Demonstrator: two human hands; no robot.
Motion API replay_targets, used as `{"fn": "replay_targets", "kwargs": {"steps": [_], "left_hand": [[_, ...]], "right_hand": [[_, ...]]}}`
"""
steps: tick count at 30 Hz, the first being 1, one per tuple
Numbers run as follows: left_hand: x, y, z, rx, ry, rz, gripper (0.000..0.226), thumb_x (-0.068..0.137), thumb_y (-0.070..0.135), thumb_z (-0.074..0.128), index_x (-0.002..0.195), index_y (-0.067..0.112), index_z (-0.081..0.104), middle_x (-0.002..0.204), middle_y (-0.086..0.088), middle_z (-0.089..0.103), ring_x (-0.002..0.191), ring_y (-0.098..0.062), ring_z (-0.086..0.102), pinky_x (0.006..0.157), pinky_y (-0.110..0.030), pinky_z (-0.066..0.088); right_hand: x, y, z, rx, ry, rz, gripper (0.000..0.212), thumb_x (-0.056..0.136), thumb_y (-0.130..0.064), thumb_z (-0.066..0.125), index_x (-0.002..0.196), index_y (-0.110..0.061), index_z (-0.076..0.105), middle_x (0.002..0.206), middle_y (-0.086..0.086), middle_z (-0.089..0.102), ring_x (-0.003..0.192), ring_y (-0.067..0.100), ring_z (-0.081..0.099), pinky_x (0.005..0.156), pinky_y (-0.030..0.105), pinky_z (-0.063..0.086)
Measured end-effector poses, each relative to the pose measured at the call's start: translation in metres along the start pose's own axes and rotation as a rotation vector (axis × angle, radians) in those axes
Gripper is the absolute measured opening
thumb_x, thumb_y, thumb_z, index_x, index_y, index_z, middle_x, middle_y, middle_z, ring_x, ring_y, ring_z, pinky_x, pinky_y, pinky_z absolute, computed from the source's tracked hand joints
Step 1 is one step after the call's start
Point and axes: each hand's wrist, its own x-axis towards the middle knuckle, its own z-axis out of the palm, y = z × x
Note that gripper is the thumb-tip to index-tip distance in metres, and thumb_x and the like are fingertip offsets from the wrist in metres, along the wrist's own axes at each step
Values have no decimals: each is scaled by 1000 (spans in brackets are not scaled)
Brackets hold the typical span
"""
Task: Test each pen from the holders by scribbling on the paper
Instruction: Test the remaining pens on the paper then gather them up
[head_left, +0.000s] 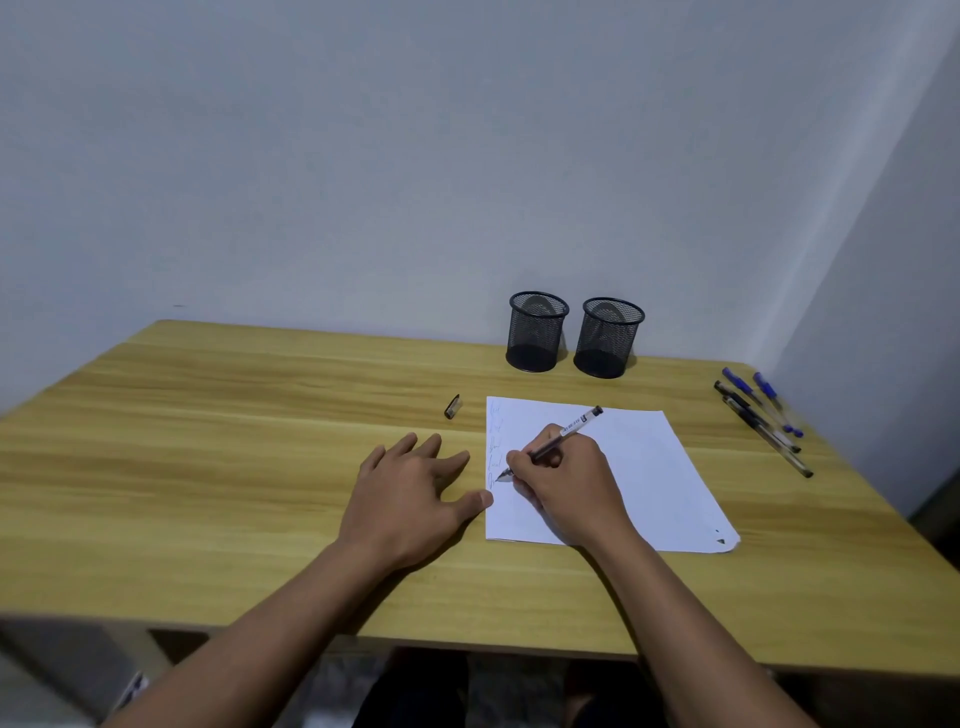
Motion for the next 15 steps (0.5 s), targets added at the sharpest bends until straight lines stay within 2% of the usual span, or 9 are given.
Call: {"fn": "replay_targets", "kwargs": {"steps": [4, 9, 13, 15], "left_hand": [[0, 0, -1, 9, 3, 2, 73, 78, 81, 43, 141, 46, 47, 160, 5, 31, 151, -16, 17, 122, -45, 14], [-1, -1, 0, 7, 11, 2, 73, 78, 82, 43, 141, 46, 47, 160, 6, 31, 151, -15, 17, 122, -44, 13], [-1, 1, -1, 10, 16, 7, 72, 78, 81, 43, 141, 45, 47, 160, 5, 31, 151, -15, 17, 122, -44, 14], [-2, 1, 0, 3, 26, 6, 72, 78, 81, 44, 141, 45, 47, 159, 5, 31, 151, -15, 17, 122, -44, 14]], "right_hand": [[-1, -1, 0, -18, 23, -3, 20, 79, -34, 71, 70, -16, 66, 63, 3, 71, 68, 28, 73, 67, 59, 60], [-2, -6, -1, -44, 60, -8, 23, 89, -23, 67, 70, -11, 66, 59, 3, 70, 51, 15, 64, 63, 48, 59], [-2, -5, -1, -40, 33, 4, 21, 84, -25, 70, 69, -11, 64, 62, 3, 68, 65, 24, 71, 64, 49, 59], [-1, -6, -2, -4, 22, 23, 20, 82, -21, 71, 65, -14, 63, 60, 3, 66, 64, 27, 69, 62, 47, 58]]}}
